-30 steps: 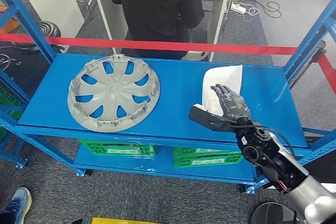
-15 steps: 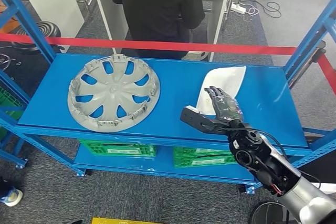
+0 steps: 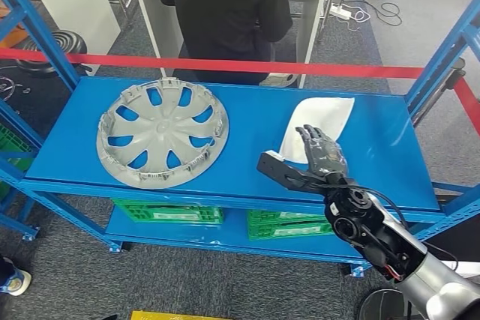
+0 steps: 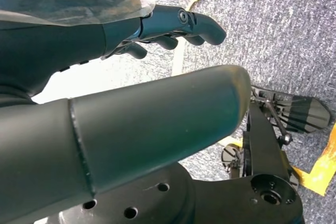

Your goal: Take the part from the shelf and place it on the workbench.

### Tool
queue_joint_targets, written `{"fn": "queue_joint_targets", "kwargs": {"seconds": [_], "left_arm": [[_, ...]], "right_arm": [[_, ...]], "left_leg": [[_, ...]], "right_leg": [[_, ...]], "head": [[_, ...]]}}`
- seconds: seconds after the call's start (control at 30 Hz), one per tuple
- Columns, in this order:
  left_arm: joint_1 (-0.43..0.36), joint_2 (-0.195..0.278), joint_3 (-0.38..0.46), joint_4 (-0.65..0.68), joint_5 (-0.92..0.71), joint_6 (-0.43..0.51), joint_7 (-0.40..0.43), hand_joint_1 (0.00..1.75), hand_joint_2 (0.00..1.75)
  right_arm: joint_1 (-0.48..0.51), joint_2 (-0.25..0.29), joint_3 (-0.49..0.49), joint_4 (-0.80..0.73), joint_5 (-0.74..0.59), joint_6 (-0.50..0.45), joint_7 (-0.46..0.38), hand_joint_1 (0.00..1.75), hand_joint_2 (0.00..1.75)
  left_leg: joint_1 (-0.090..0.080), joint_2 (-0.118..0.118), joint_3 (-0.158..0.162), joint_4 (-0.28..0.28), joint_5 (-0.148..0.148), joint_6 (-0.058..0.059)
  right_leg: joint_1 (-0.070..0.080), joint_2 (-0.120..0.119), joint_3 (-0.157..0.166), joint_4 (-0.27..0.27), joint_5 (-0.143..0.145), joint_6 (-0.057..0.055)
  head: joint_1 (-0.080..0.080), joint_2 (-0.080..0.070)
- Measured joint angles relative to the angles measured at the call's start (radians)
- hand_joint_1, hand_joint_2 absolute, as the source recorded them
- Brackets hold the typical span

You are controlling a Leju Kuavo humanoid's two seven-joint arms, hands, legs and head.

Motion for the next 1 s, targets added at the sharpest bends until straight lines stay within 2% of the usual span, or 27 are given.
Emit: {"fn": "queue_joint_targets", "kwargs": {"seconds": [0.27, 0.5, 0.63, 1.0], "left_arm": [[0.001, 0.002, 0.0, 0.0, 0.013, 0.006, 0.011, 0.0, 0.0], [0.002, 0.006, 0.0, 0.0, 0.019, 0.01, 0.015, 0.0, 0.0], [0.002, 0.008, 0.0, 0.0, 0.021, 0.008, 0.013, 0.0, 1.75], [0.003, 0.011, 0.0, 0.0, 0.021, -0.003, -0.006, 0.0, 1.75]], "right_arm": [[0.016, 0.0, -0.002, 0.009, 0.013, -0.017, 0.038, 0.0, 1.75], [0.03, -0.001, -0.017, 0.035, -0.003, -0.036, 0.025, 0.0, 1.75], [0.038, -0.002, -0.028, 0.058, -0.021, -0.051, -0.009, 0.0, 1.75], [0.04, -0.002, -0.06, 0.166, -0.038, -0.105, -0.126, 0.0, 1.75]], "left_leg": [[0.0, 0.0, 0.0, 0.0, 0.0, 0.0], [0.0, 0.0, 0.0, 0.0, 0.0, 0.0], [0.0, 0.0, 0.0, 0.0, 0.0, 0.0], [0.0, 0.0, 0.0, 0.0, 0.0, 0.0]], "right_leg": [[0.0, 0.0, 0.0, 0.0, 0.0, 0.0], [0.0, 0.0, 0.0, 0.0, 0.0, 0.0], [0.0, 0.0, 0.0, 0.0, 0.0, 0.0], [0.0, 0.0, 0.0, 0.0, 0.0, 0.0]], "head": [[0.0, 0.0], [0.0, 0.0], [0.0, 0.0], [0.0, 0.0]]}}
